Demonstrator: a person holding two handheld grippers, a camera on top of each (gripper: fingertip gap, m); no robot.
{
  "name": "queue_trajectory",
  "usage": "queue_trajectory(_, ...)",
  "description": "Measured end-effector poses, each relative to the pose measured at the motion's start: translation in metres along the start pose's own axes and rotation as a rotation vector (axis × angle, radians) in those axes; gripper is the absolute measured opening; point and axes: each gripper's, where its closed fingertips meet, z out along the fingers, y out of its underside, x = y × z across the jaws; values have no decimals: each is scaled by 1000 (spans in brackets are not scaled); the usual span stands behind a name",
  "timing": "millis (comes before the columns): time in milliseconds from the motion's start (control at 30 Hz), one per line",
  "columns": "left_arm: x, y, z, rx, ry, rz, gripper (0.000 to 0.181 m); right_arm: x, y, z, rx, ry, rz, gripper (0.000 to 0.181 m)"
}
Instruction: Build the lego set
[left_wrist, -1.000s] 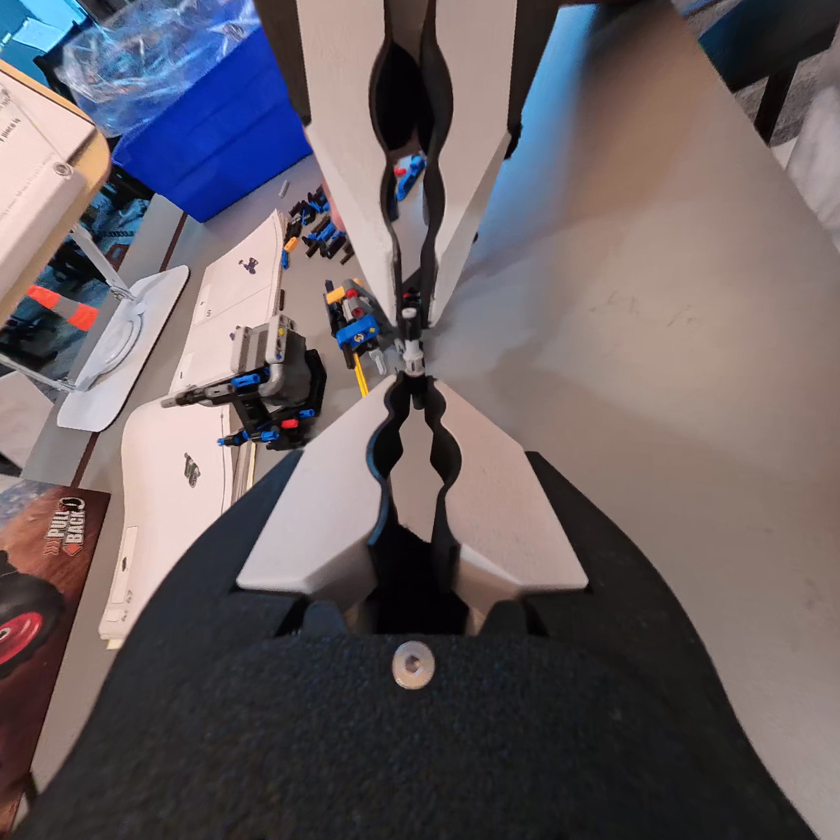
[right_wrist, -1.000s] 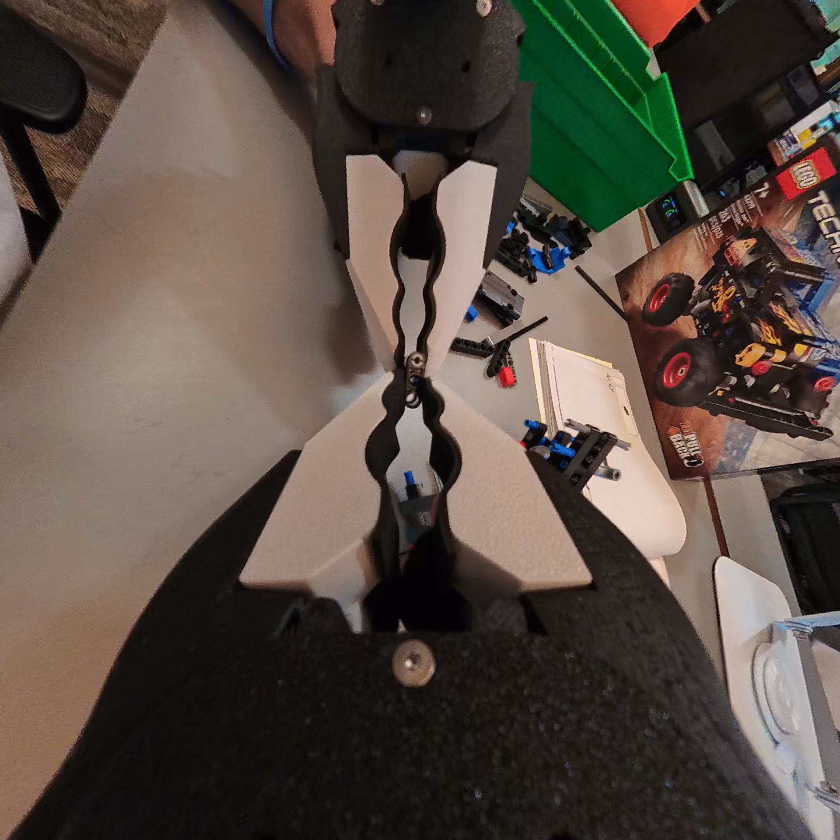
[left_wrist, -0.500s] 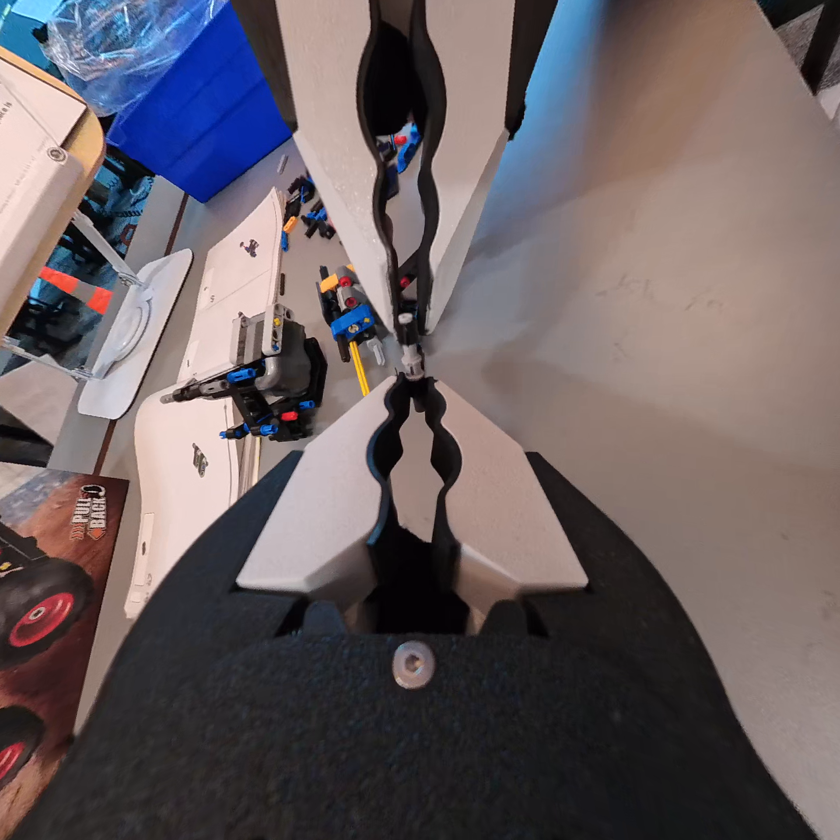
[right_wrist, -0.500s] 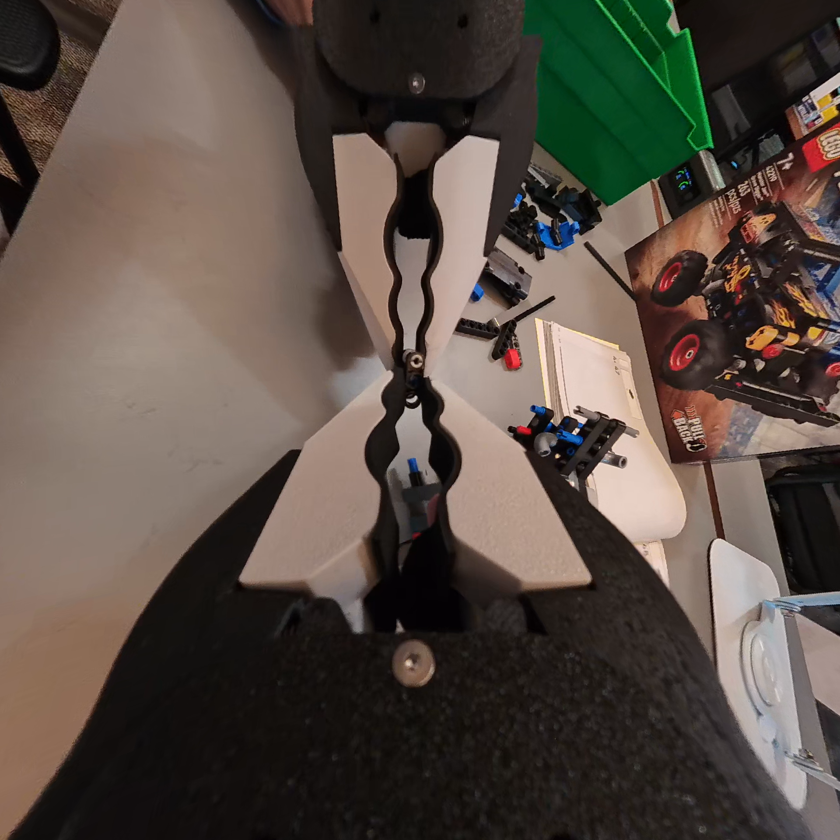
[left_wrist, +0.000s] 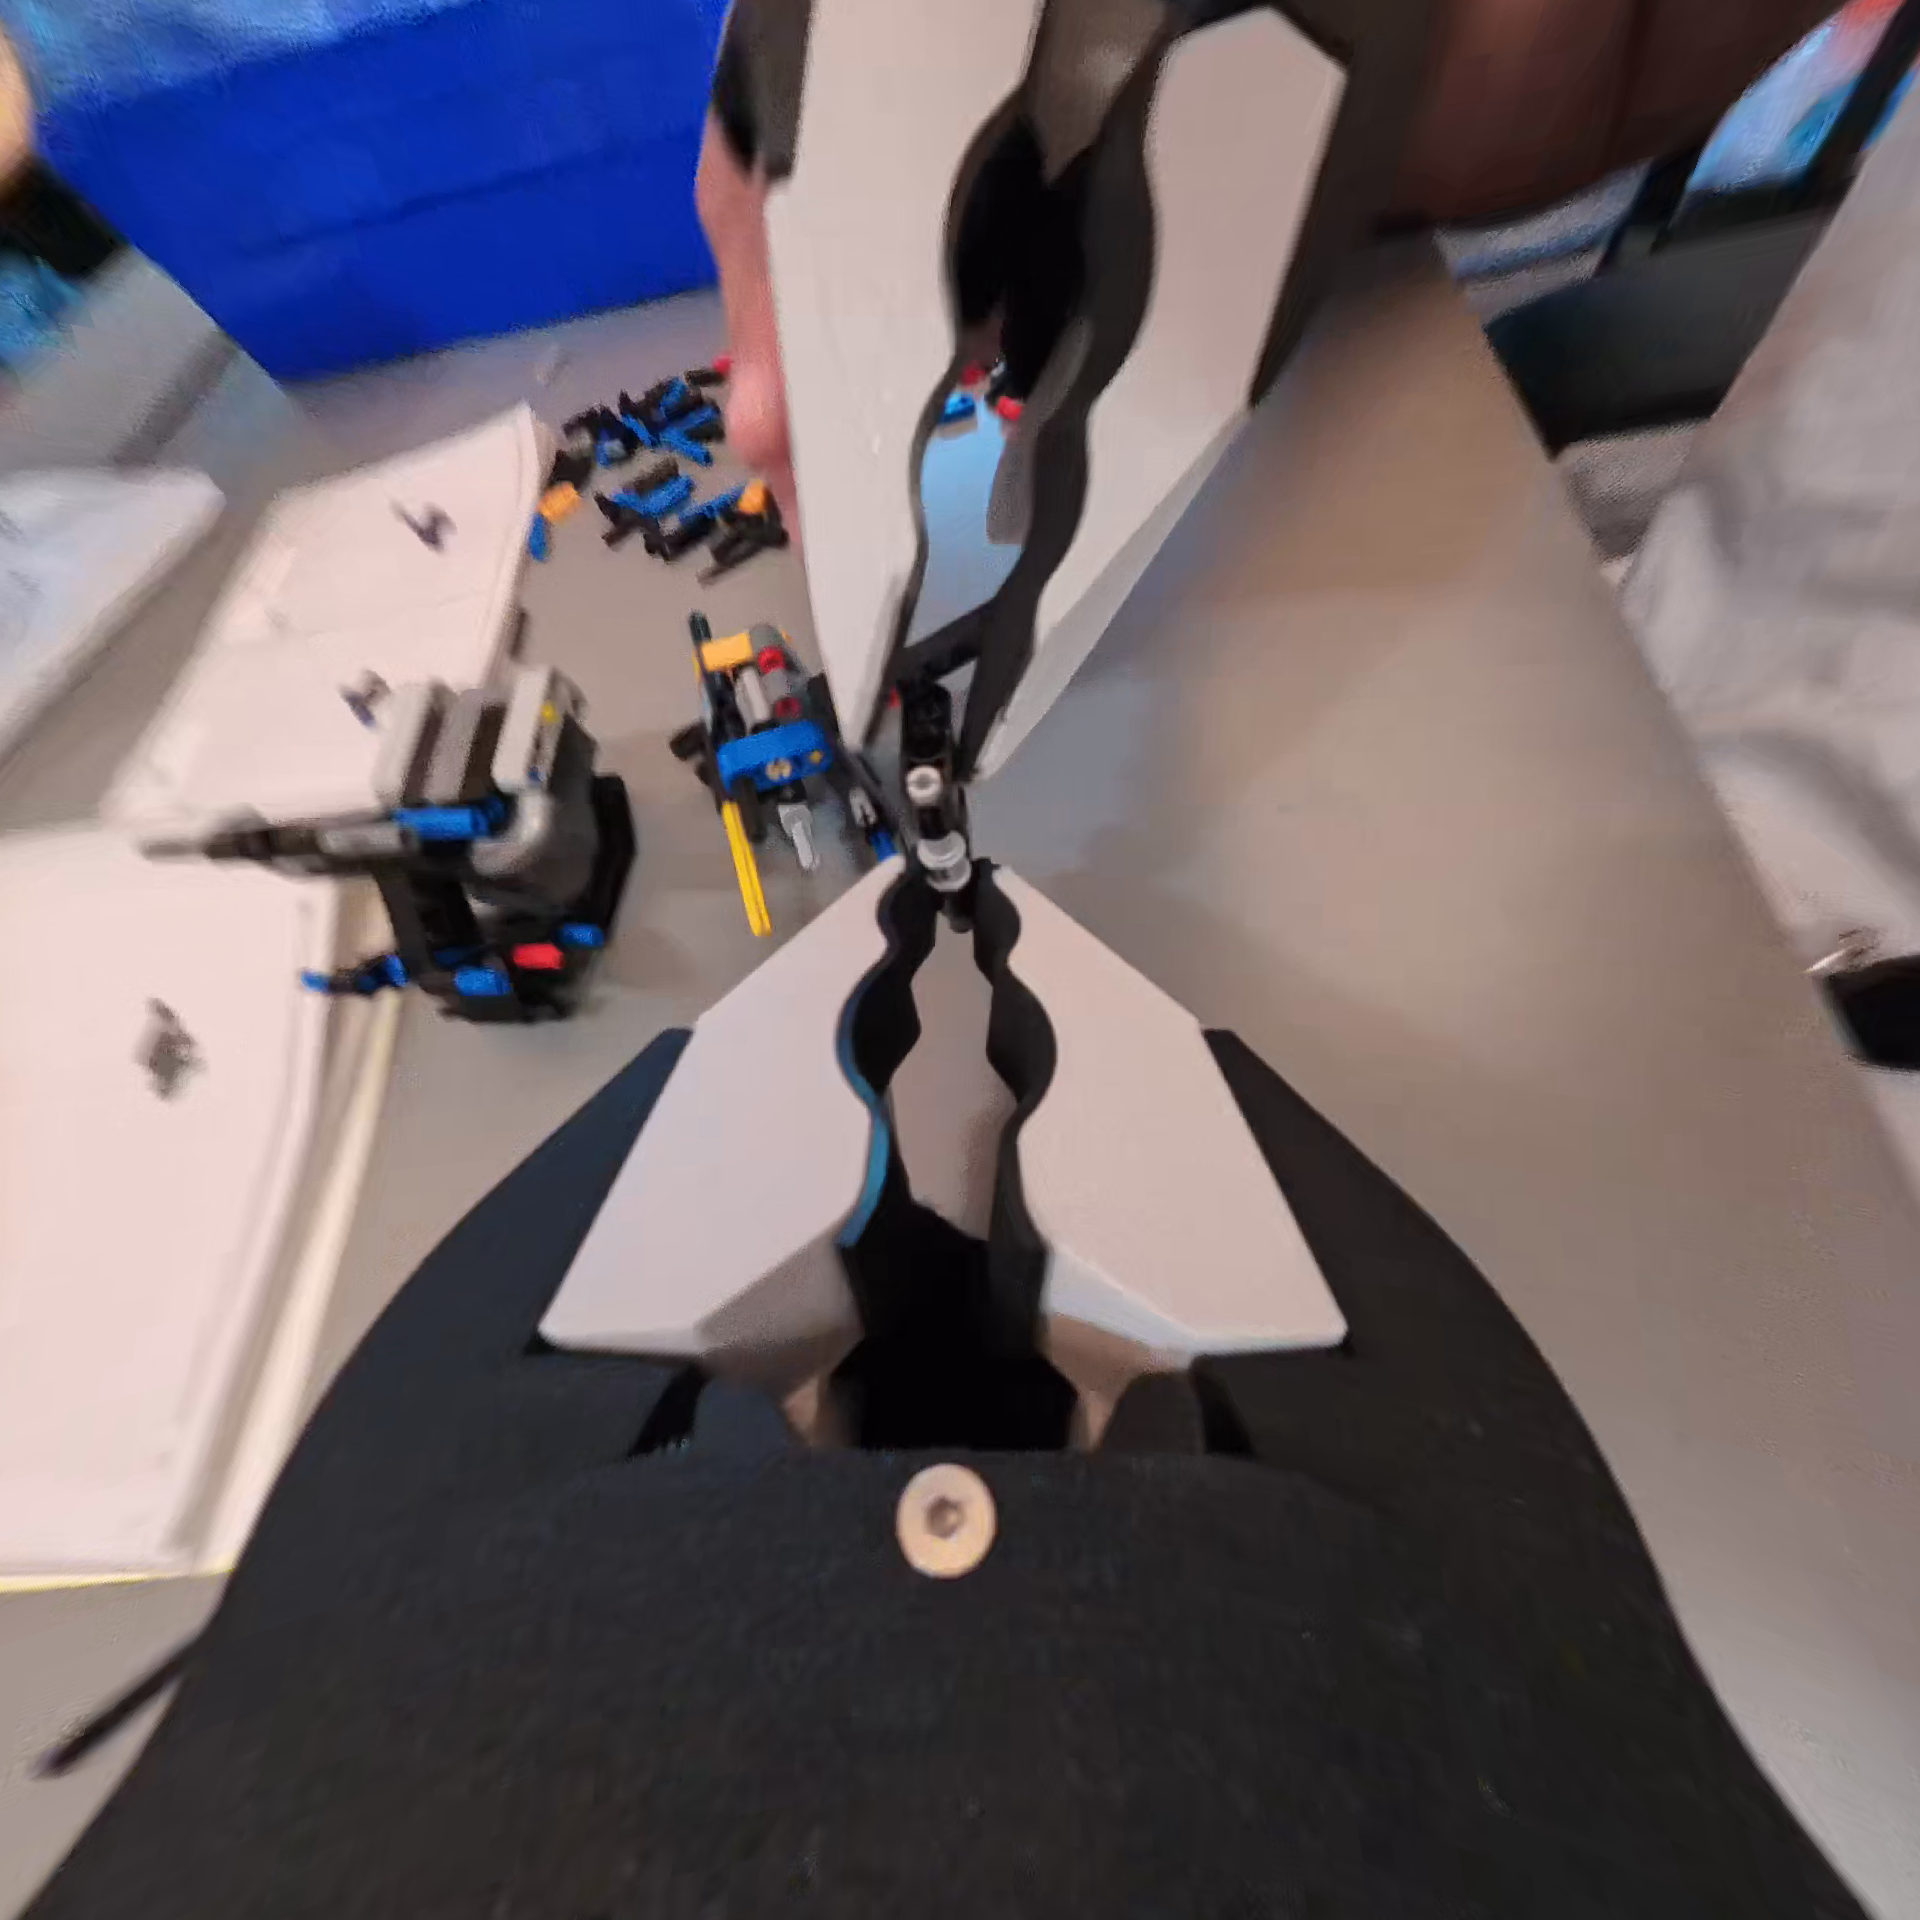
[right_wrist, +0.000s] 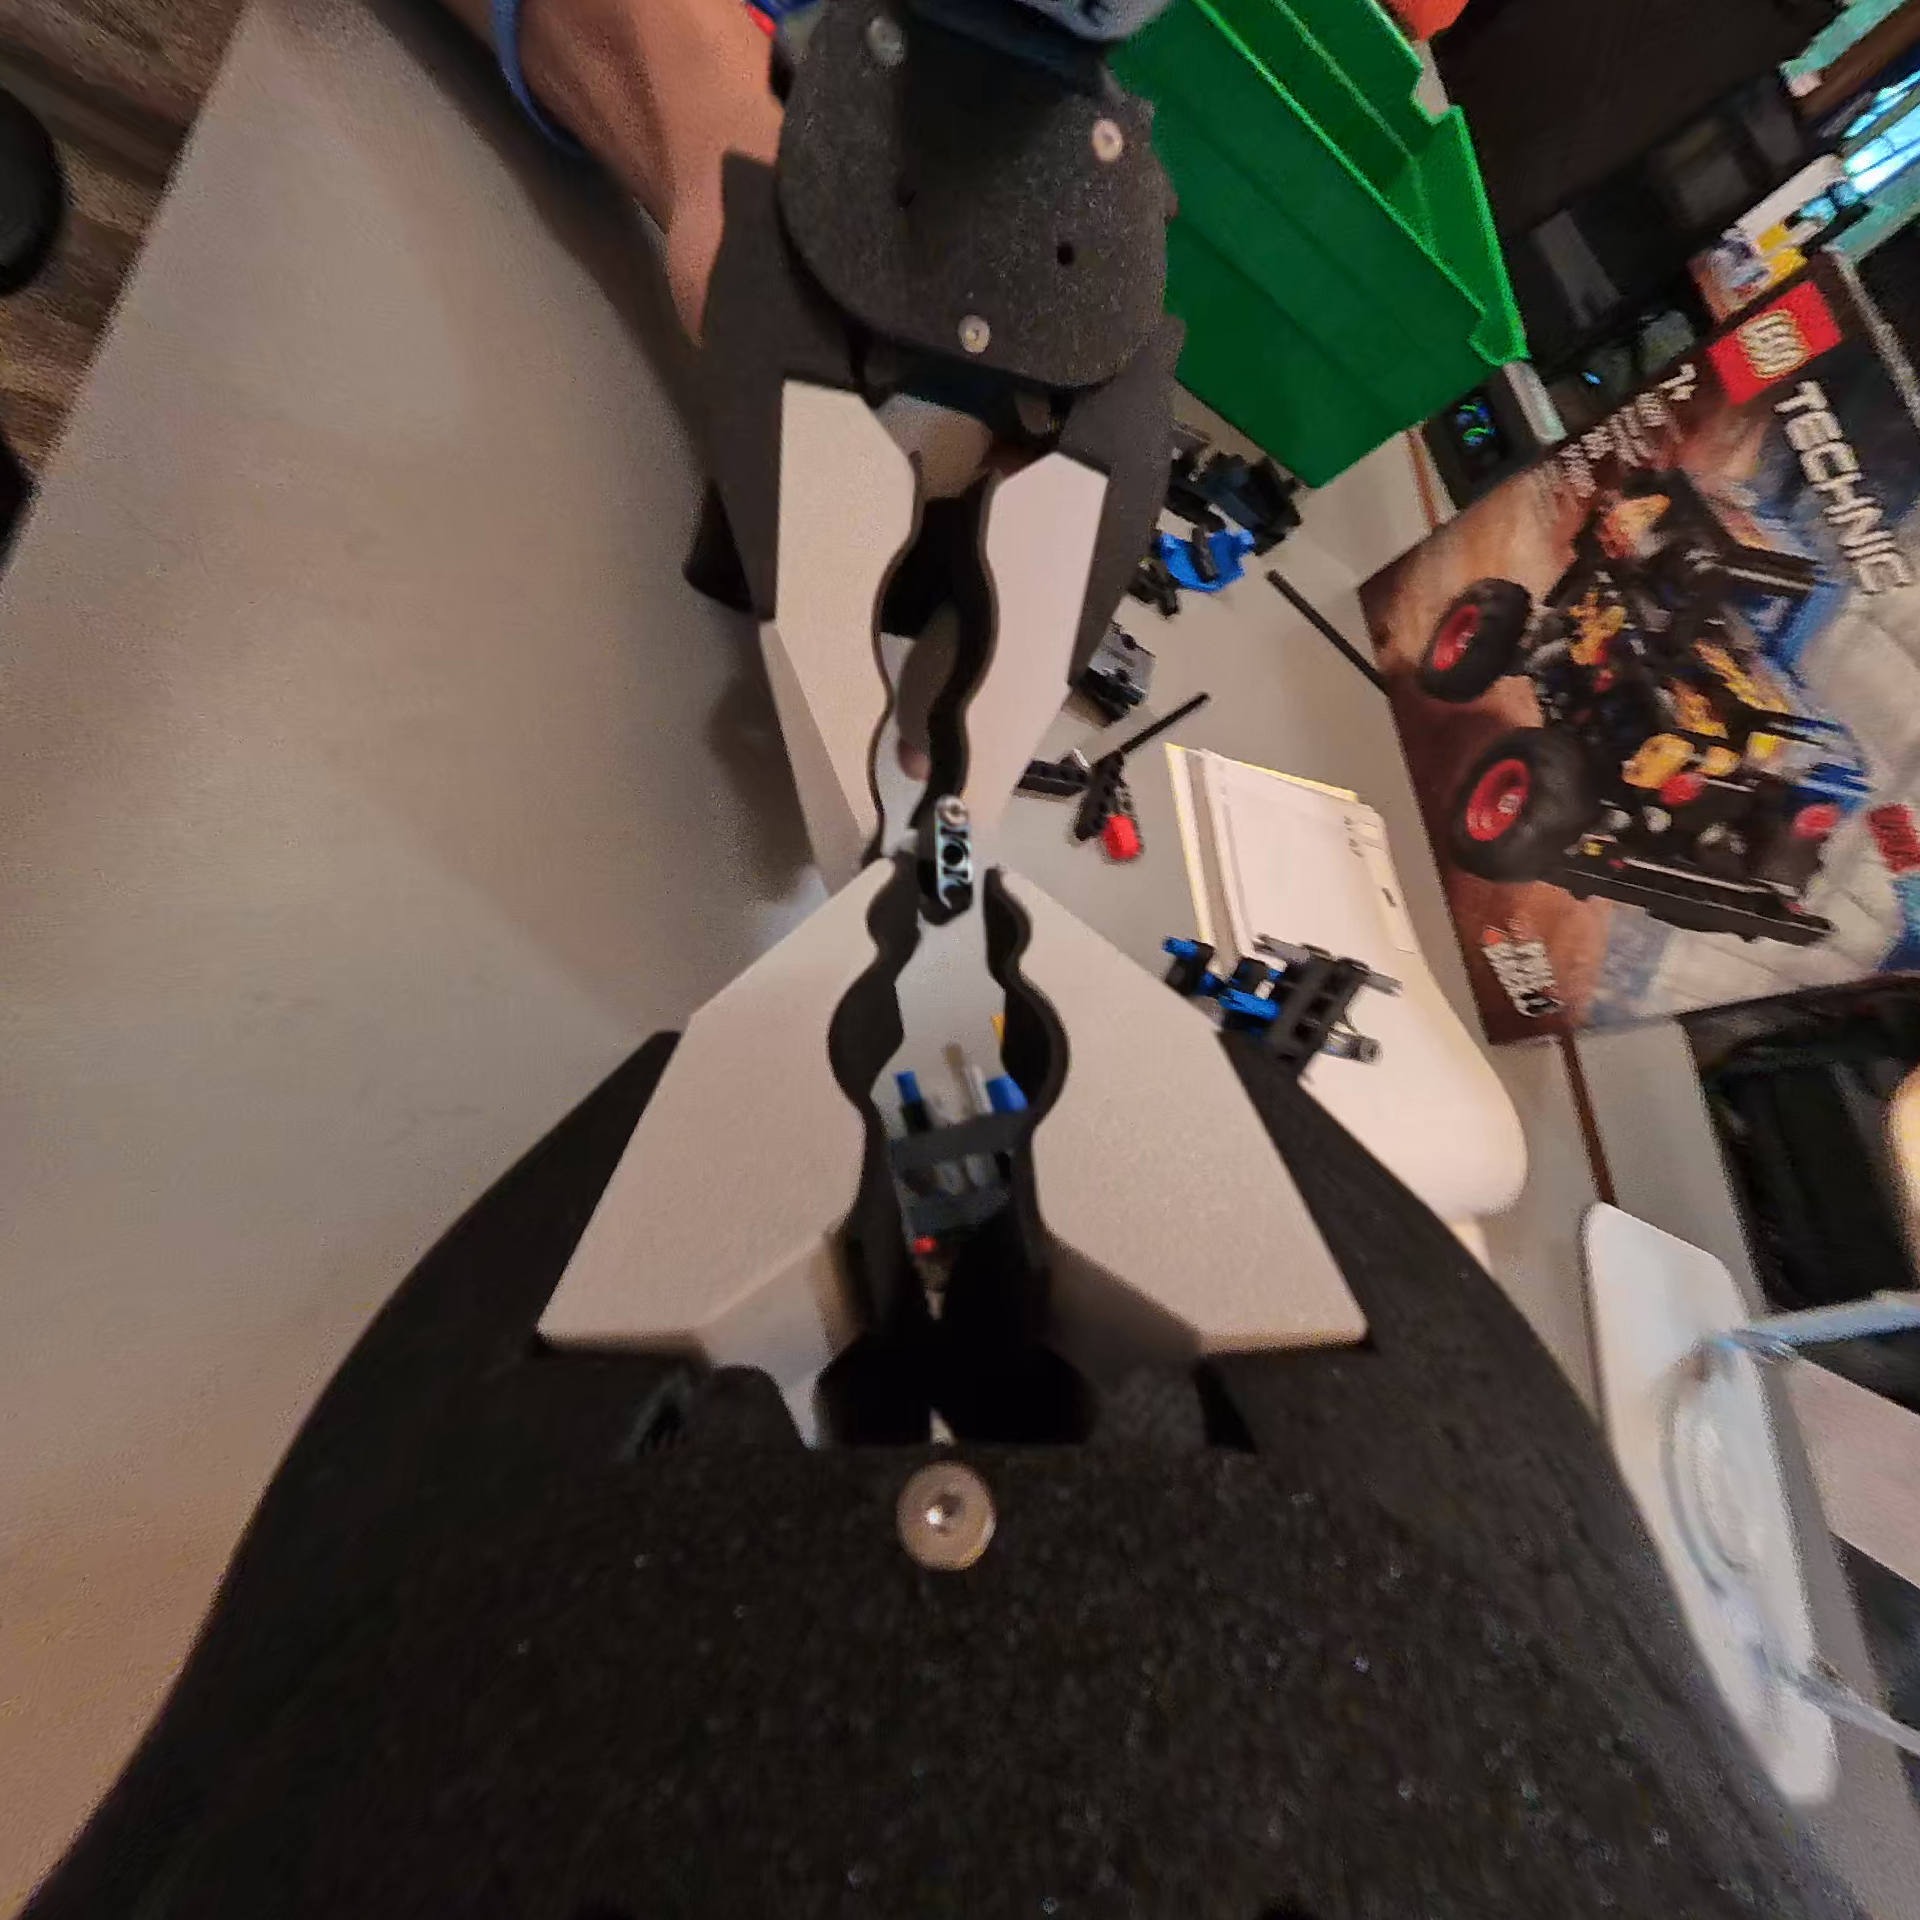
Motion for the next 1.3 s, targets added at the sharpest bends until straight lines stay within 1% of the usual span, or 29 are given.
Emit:
queue_trajectory(33, -3, 1, 0, 1, 26, -93, 5, 6, 3, -2, -19, 41, -28, 19)
queue_trajectory(67, -5, 3, -1, -1, 67, -184, 5, 9, 5, -3, -36, 83, -75, 33)
queue_trajectory(100, -6, 4, -2, -4, 104, -271, 5, 13, 7, -3, -62, 134, -132, 38)
queue_trajectory(133, -11, 2, -4, 22, 108, -336, 5, 15, 11, -1, -106, 170, -193, 43)
queue_trajectory(167, -10, -1, -6, 40, 141, -393, 5, 13, 16, 4, -157, 189, -249, 48)
queue_trajectory(200, -8, -3, -8, 50, 175, -441, 5, 10, 21, 9, -195, 200, -287, 49)
queue_trajectory(233, -8, -4, -8, 54, 186, -469, 5, 6, 24, 14, -226, 192, -306, 50)
queue_trajectory(267, -5, 0, -7, 26, 199, -476, 5, 4, 25, 17, -238, 197, -321, 52)
queue_trajectory(333, -1, 14, -3, -57, 187, -476, 5, 7, 26, 20, -257, 220, -342, 51)
queue_trajectory(367, 4, 18, -1, -89, 203, -478, 5, 10, 25, 20, -264, 240, -350, 51)
queue_trajectory(400, 7, 21, 0, -105, 219, -488, 5, 9, 25, 21, -273, 238, -358, 57)
queue_trajectory(500, 16, 15, -1, -85, 274, -528, 5, -1, 24, 28, -284, 215, -411, 55)
queue_trajectory(600, 16, 20, -2, -113, 264, -510, 5, -9, 28, 35, -299, 192, -439, 40)
queue_trajectory(700, 15, 20, -3, -111, 259, -513, 5, -8, 28, 36, -299, 195, -442, 38)
queue_trajectory(800, 14, 19, -3, -108, 241, -477, 6, -6, 30, 36, -307, 186, -427, 34)
queue_trajectory(967, 13, 20, 0, -116, 217, -451, 6, -6, 32, 36, -308, 195, -445, 33)
queue_trajectory(1033, 16, 20, 0, -123, 234, -437, 6, -10, 32, 36, -290, 171, -422, 32)
queue_trajectory(1133, 16, 21, 1, -132, 226, -422, 6, -11, 33, 37, -304, 173, -434, 32)
queue_trajectory(1200, 14, 20, 1, -121, 225, -444, 6, -10, 33, 37, -295, 174, -439, 32)
queue_trajectory(1267, 5, 17, 1, -90, 201, -481, 6, -2, 35, 36, -296, 200, -402, 33)
queue_trajectory(1300, 1, 15, 1, -72, 179, -464, 7, 2, 36, 35, -301, 208, -379, 33)
